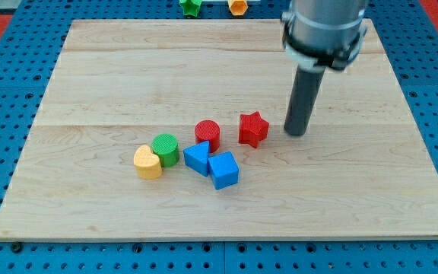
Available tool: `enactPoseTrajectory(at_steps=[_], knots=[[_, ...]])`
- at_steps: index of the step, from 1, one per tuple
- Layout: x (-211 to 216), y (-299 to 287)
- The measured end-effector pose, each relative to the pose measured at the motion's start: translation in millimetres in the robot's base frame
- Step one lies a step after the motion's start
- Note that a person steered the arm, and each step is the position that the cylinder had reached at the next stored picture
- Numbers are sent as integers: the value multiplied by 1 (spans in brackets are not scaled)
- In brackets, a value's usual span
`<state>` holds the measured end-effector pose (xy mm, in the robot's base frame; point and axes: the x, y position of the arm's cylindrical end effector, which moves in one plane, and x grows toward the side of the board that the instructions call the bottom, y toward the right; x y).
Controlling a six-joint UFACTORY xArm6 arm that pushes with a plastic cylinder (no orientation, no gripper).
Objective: Move the blue cube in between blue triangle and red circle
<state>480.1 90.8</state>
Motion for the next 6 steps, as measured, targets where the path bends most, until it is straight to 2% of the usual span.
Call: enactPoseTrajectory(at_steps=[1,2,3,4,5,6], knots=[[19,-77],[44,-30],[100,-66],[90,-136],[55,-111],[76,-121]])
